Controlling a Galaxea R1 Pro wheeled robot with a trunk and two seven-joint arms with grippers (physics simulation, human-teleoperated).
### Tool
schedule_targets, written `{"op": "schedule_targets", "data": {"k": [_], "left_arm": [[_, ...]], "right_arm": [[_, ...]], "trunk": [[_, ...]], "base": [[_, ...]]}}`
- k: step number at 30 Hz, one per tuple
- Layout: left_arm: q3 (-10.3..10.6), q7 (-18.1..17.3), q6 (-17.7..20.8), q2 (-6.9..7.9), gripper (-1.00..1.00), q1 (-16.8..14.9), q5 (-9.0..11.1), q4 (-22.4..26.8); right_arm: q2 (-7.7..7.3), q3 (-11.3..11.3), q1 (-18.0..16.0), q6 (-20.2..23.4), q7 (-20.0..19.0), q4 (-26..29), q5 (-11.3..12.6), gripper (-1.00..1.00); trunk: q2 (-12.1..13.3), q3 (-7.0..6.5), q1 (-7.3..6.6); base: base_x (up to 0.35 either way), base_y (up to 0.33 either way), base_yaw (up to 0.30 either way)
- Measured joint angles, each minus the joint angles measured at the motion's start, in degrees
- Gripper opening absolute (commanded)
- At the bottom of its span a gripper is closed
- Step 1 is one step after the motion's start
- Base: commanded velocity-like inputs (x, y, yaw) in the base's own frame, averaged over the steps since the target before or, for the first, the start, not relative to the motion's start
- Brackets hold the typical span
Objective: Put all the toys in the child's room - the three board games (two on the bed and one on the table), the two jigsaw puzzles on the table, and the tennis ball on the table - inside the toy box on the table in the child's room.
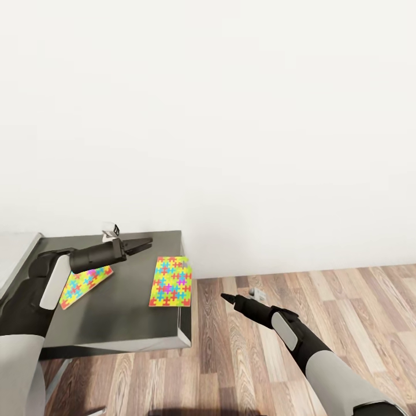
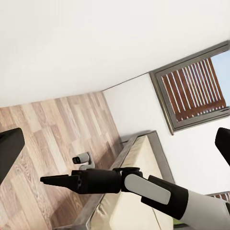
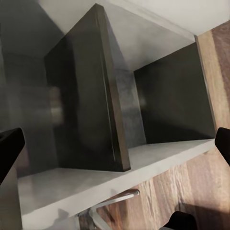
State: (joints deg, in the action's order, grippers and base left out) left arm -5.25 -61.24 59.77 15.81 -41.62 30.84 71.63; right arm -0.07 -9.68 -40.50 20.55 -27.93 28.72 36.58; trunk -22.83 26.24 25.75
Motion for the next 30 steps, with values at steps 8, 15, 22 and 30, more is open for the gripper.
{"op": "schedule_targets", "data": {"k": [8, 15, 22, 30], "left_arm": [[0.0, 0.0, 0.0, 0.00, 1.00, 0.0, 0.0, 0.0], [0.0, 0.0, 0.0, 0.00, 1.00, 0.0, 0.0, 0.0], [0.0, 0.0, 0.0, -0.05, 1.00, 0.0, 0.0, 0.0], [0.5, 0.0, 0.0, -0.09, 1.00, 0.0, -0.1, 0.0]], "right_arm": [[0.00, 0.0, 0.0, 0.0, 0.0, 0.0, 0.0, 1.00], [0.00, 0.0, 0.0, 0.0, 0.0, 0.0, 0.0, 1.00], [0.00, 0.0, 0.0, 0.0, 0.0, 0.0, 0.0, 1.00], [0.00, 0.0, 0.0, 0.0, 0.0, 0.0, 0.0, 1.00]], "trunk": [[0.0, -0.75, 0.00], [0.0, -1.41, 0.00], [0.0, -2.07, 0.00], [0.0, -2.83, 0.00]], "base": [[0.000, 0.000, 0.000], [0.000, 0.000, 0.000], [-0.002, 0.000, 0.011], [-0.023, 0.000, 0.067]]}}
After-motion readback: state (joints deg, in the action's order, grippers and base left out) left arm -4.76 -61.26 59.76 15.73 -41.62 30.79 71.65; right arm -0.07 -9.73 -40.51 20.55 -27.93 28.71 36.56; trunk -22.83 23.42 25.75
